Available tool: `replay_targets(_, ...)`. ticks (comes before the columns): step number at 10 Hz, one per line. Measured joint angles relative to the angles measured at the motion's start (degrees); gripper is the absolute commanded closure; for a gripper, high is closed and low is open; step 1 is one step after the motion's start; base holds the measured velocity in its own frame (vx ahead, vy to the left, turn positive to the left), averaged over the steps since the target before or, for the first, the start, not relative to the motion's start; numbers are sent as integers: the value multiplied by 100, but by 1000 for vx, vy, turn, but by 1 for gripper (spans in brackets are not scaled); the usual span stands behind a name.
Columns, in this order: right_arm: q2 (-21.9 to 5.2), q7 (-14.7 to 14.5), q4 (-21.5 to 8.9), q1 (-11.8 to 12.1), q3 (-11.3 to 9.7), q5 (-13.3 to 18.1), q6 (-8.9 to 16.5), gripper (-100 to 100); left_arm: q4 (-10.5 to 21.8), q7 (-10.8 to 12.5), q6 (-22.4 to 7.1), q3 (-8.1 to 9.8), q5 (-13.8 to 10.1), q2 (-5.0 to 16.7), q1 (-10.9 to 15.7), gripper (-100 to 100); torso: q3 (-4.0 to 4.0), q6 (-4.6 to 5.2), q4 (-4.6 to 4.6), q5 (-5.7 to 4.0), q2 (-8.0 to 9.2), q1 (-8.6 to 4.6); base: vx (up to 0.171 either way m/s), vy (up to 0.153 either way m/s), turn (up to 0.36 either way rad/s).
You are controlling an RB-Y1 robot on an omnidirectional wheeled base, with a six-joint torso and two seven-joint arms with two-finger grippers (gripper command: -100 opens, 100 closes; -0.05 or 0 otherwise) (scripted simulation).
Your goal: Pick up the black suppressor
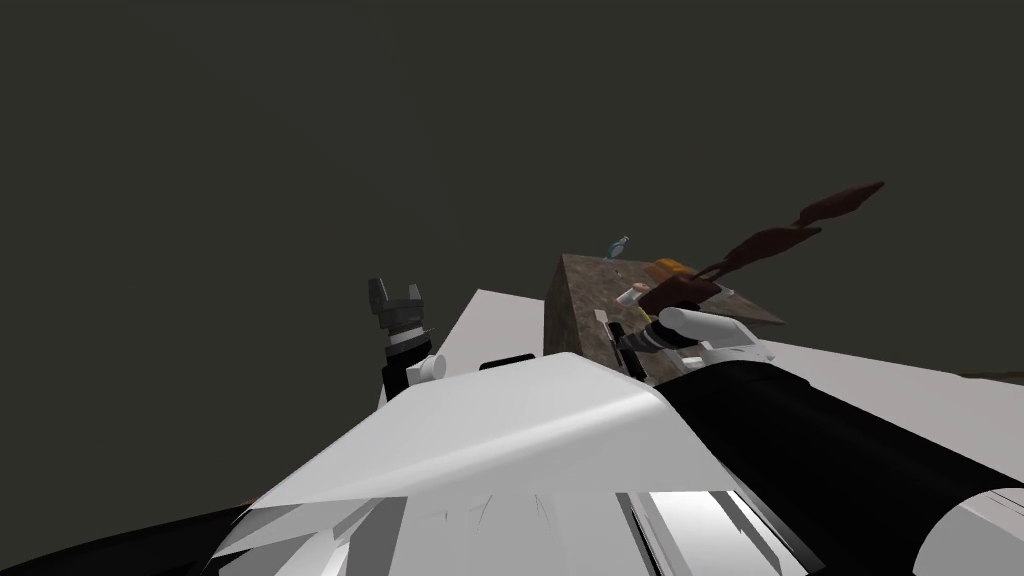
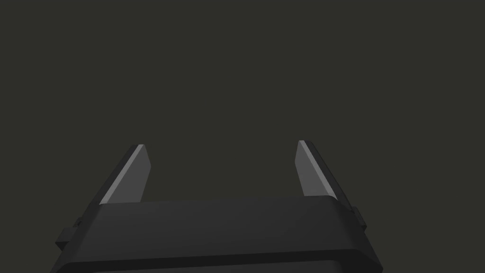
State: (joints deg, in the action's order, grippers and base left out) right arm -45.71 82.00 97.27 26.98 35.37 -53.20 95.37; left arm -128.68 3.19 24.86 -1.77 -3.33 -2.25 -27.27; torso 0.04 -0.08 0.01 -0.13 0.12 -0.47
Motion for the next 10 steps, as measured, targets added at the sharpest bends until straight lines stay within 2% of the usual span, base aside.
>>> replay_targets(3, 1, 5, 4, -5, 3, -7, 2, 100, 0, 0, 0, 0, 0, 0, 0, 0, -12, 2, -8, -9, -16, -17, 0, 0, 0)
replay_targets(4, 1, 5, 4, -5, 2, -6, 2, 0, 0, 0, 0, 0, 0, 0, 0, 0, -12, 2, -8, -9, -17, -17, 0, 0, 0)
replay_targets(5, 2, 5, 4, -5, 2, -6, 2, 100, 0, 0, 0, 0, 0, 0, 0, 0, -12, 2, -8, -9, -17, -17, 110, -18, -344)
replay_targets(8, 17, -299, 232, 294, 124, -170, 16, 100, -1, 0, 1, 1, 0, 0, -3, 0, -50, 3, -21, -5, -84, -18, 190, -3, -253)
replay_targets(10, 48, -517, 434, 518, 216, -281, 7, 100, -1, 0, 1, 1, 0, 0, -3, 0, -47, 0, -20, -5, -77, -17, 157, 4, -194)
